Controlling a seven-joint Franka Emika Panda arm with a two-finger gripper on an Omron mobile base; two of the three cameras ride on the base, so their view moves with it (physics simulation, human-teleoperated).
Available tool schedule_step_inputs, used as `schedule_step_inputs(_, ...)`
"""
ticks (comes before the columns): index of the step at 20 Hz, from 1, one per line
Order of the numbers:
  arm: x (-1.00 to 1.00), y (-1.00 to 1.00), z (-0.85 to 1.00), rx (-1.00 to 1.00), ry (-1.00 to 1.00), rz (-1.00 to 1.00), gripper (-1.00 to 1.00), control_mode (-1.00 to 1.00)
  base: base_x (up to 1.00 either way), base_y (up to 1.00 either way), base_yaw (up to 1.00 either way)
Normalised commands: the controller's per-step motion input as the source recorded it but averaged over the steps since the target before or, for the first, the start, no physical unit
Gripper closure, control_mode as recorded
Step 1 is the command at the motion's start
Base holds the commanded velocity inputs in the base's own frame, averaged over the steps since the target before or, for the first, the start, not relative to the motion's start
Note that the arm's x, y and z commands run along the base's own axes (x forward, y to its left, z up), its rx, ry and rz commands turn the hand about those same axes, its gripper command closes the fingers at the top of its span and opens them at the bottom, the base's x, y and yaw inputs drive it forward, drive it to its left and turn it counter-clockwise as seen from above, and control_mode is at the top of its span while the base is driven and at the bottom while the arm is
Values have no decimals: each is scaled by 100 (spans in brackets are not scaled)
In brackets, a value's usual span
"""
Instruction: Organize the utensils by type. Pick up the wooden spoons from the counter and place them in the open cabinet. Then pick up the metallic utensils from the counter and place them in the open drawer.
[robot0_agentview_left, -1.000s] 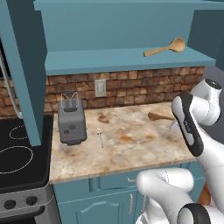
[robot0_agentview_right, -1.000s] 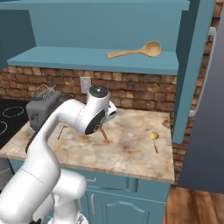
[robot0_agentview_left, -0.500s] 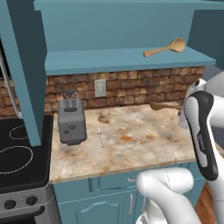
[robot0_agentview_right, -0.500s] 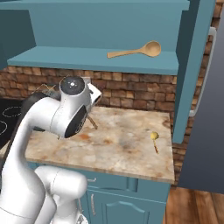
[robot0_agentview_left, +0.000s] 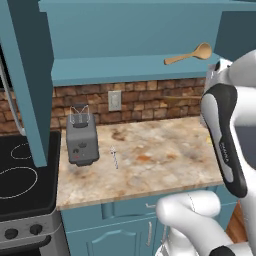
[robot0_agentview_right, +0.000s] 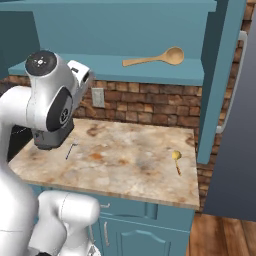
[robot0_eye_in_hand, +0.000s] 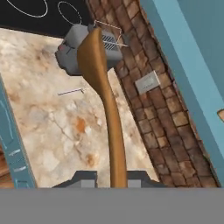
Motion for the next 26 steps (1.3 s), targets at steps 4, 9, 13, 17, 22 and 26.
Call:
schedule_step_inputs(4, 0, 15, 80, -15, -14, 0, 100, -100, 0, 0, 0)
schedule_step_inputs(9, 25, 0, 28, -8, -15, 0, 100, -100, 0, 0, 0)
schedule_step_inputs(13, 69, 3, -5, -7, -5, 0, 100, -100, 0, 0, 0)
schedule_step_inputs(17, 84, 8, -3, -1, 0, 0, 100, -100, 0, 0, 0)
schedule_step_inputs(22, 74, 26, 0, 0, 0, 0, 100, -100, 0, 0, 0)
schedule_step_inputs(26, 69, 45, 0, 0, 0, 0, 100, -100, 0, 0, 0)
